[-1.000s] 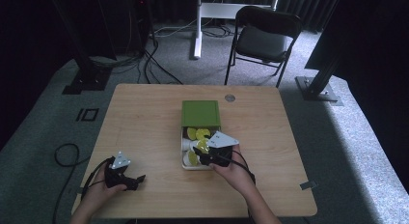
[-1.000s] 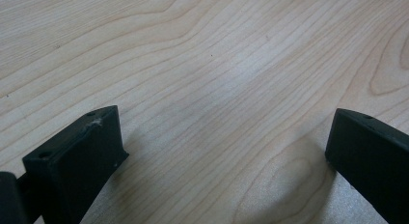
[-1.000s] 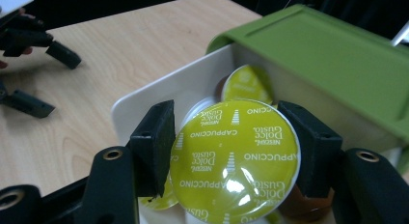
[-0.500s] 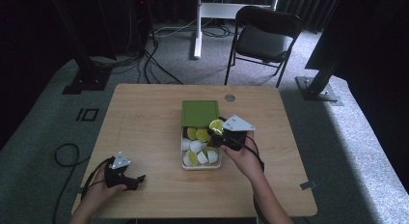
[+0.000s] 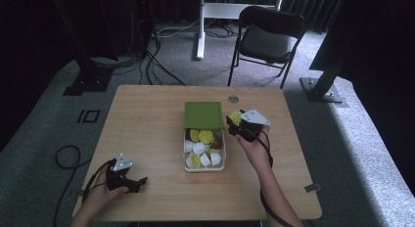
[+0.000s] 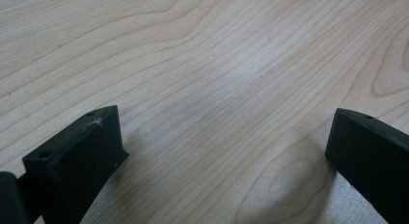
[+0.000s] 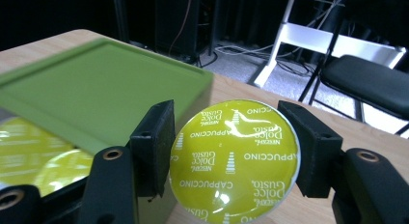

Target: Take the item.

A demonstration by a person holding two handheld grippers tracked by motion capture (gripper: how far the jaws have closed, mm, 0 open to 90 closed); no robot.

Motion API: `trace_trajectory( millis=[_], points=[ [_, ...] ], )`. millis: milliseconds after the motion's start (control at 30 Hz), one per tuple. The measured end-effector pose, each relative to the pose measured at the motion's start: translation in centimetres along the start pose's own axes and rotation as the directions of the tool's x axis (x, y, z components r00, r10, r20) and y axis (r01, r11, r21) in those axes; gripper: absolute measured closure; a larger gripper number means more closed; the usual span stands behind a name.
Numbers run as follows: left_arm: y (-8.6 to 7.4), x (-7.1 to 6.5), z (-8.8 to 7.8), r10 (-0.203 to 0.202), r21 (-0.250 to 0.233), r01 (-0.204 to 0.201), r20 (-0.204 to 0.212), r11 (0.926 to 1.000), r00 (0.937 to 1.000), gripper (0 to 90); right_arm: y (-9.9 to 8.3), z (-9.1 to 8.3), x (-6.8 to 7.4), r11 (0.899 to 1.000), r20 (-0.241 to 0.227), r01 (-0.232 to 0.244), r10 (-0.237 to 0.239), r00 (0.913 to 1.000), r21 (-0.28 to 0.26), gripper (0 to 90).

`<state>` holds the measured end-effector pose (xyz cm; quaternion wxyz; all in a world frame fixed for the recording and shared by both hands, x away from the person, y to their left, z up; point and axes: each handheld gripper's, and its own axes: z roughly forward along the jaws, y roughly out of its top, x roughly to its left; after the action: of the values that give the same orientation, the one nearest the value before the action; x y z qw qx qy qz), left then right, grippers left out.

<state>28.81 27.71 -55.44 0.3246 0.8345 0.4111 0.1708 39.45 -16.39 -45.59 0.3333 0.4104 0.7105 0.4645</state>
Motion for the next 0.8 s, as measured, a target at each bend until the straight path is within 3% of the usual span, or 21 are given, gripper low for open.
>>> trace_trajectory(
  millis=[233,367,567,800],
  points=[
    [0.0,0.0,0.0,-0.002,0.0,0.002,0.001,1.0,1.0,0.7,-2.1,2.3,-1.3,0.998,0.042,-0.029,0.027,0.9987,0.055,40.6],
    [0.0,0.0,0.0,-0.001,0.0,0.001,0.0,1.0,1.0,0.7,-3.2,3.6,-2.2,0.994,0.065,-0.07,0.064,0.9958,0.086,40.6],
    [0.0,0.0,0.0,-0.001,0.0,0.001,0.0,1.0,1.0,0.7,-4.3,5.4,-3.1,0.99,0.085,-0.099,0.091,0.9922,0.102,40.6],
    [0.0,0.0,0.0,-0.001,0.0,0.001,0.0,1.0,1.0,0.7,-5.4,7.3,-3.7,0.979,0.097,-0.147,0.134,0.9862,0.141,40.6]
  ],
)
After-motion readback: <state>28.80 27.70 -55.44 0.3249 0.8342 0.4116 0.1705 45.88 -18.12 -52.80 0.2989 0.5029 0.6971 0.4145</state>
